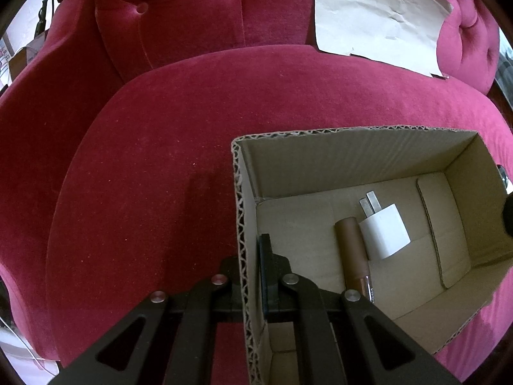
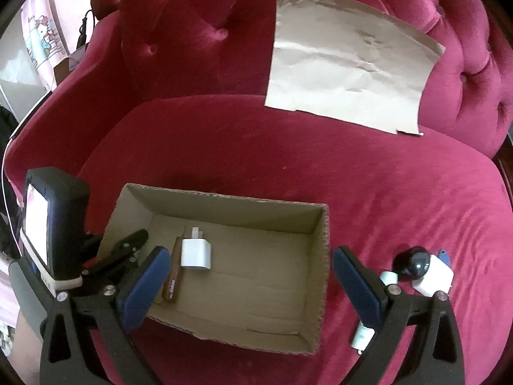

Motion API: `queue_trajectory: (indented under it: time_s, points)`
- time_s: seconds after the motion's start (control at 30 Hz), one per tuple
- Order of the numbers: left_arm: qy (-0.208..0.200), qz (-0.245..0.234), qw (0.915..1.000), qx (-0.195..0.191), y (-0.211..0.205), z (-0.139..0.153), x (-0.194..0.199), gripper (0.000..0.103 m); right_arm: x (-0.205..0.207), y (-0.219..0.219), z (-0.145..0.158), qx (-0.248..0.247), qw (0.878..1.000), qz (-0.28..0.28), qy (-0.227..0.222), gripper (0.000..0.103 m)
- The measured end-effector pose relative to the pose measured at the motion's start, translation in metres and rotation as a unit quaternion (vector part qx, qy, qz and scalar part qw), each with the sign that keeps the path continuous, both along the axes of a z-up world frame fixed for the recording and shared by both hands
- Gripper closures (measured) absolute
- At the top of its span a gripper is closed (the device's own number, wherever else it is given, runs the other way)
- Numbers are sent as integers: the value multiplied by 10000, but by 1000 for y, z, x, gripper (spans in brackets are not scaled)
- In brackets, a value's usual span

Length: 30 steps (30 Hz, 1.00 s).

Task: Organize rigid objects
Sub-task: 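Move the right gripper back toward the remaining items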

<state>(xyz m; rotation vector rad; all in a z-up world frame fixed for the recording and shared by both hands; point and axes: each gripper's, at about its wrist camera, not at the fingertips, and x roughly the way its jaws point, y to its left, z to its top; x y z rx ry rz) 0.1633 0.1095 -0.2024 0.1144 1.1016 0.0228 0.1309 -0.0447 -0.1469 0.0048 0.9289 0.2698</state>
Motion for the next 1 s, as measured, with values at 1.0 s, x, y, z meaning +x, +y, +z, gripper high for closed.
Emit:
queue_trajectory:
  time_s: [1.0]
  points:
    - [0, 12, 10000, 39, -2, -1, 0, 98, -10, -106, -6, -269, 9972, -691, 63, 0]
